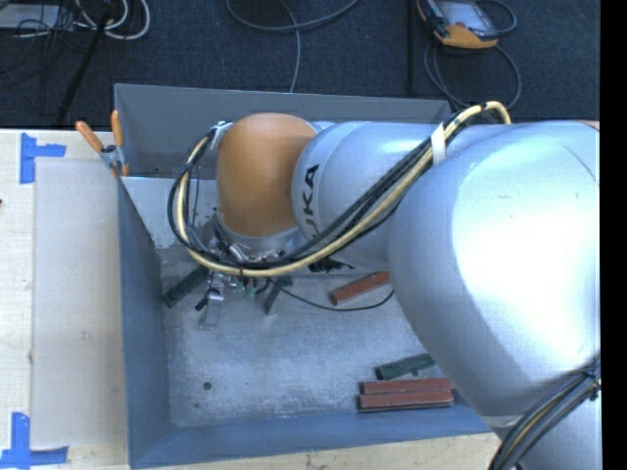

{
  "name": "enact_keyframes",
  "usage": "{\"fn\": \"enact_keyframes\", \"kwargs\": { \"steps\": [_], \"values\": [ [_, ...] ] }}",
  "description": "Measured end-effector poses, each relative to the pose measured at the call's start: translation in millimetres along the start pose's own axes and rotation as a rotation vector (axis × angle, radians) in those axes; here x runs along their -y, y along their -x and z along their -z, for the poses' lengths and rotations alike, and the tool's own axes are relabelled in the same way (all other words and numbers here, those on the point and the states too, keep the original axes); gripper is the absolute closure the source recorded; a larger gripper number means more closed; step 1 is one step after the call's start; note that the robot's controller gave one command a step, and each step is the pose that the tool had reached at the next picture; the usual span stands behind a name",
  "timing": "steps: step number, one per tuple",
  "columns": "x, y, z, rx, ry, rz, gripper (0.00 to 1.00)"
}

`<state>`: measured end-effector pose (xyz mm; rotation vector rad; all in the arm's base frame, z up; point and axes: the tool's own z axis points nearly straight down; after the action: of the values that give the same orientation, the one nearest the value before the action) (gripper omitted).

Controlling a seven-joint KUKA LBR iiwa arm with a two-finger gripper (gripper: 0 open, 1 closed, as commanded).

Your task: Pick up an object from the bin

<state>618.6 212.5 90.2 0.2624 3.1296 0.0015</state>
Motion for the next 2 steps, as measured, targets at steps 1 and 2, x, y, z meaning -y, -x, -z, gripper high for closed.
{"fn": "enact_keyframes", "kwargs": {
  "steps": [1,2],
  "values": [
    [13.4,3.6,48.5,0.004,0.0,0.312,0.0],
    [-31.8,-5.8,-24.0,-0.006,0.0,0.46,0.0]
  ]
}}
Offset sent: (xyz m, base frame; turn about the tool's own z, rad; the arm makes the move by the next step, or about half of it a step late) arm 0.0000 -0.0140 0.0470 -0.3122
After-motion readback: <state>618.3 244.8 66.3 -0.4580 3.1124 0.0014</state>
